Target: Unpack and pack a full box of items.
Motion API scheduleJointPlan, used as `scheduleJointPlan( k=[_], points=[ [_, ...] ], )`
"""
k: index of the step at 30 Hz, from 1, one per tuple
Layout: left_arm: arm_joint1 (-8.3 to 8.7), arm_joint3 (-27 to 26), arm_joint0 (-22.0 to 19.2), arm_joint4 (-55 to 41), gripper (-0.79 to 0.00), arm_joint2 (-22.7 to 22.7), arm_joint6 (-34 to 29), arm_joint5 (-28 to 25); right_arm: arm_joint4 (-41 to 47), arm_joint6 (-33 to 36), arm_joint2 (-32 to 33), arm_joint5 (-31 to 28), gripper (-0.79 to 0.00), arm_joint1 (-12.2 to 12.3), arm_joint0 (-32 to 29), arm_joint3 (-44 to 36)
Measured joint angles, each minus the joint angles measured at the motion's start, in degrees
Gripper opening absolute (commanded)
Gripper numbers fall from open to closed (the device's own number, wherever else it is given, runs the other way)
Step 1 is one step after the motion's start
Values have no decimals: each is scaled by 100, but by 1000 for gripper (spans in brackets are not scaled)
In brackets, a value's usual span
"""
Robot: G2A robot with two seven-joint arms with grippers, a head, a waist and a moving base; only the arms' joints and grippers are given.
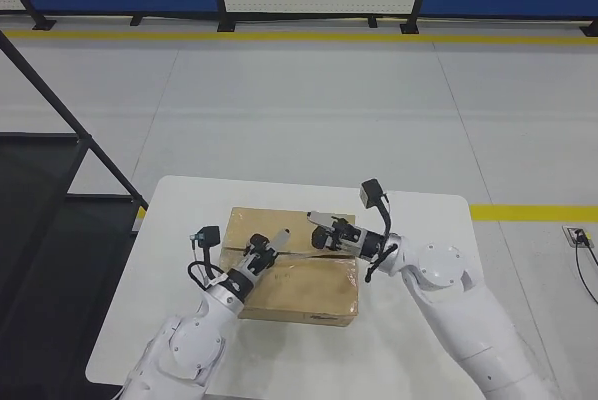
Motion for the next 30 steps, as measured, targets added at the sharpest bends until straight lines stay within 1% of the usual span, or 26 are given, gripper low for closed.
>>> scheduleJointPlan(
  k=[5, 10, 15, 18, 21, 26, 30],
  points=[
    [-11, 7, 3, 9, 0, -18, -15, -4, -2, 532, -33, 88, 0, 14, 57, 125],
    [-20, 9, 4, 7, 0, -42, -56, -2, -210, 748, -97, 250, 0, 29, 76, 176],
    [-16, -51, 33, -65, 0, -156, -99, -14, -262, 795, -122, 142, 0, 28, 70, 204],
    [15, -179, 128, -190, 0, -415, -145, -28, -232, 719, -109, 115, 0, 22, 57, 204],
    [62, -351, 282, -336, 0, -798, -184, -52, -235, 679, -108, 71, 0, 18, 44, 182],
    [159, -521, 653, -428, 0, -1576, -224, -186, -258, 684, -203, 121, 0, -13, 105, 210],
    [222, -581, 976, -570, 0, -2166, -261, -320, -351, 435, -326, 229, 0, -67, 213, 324]
  ],
)
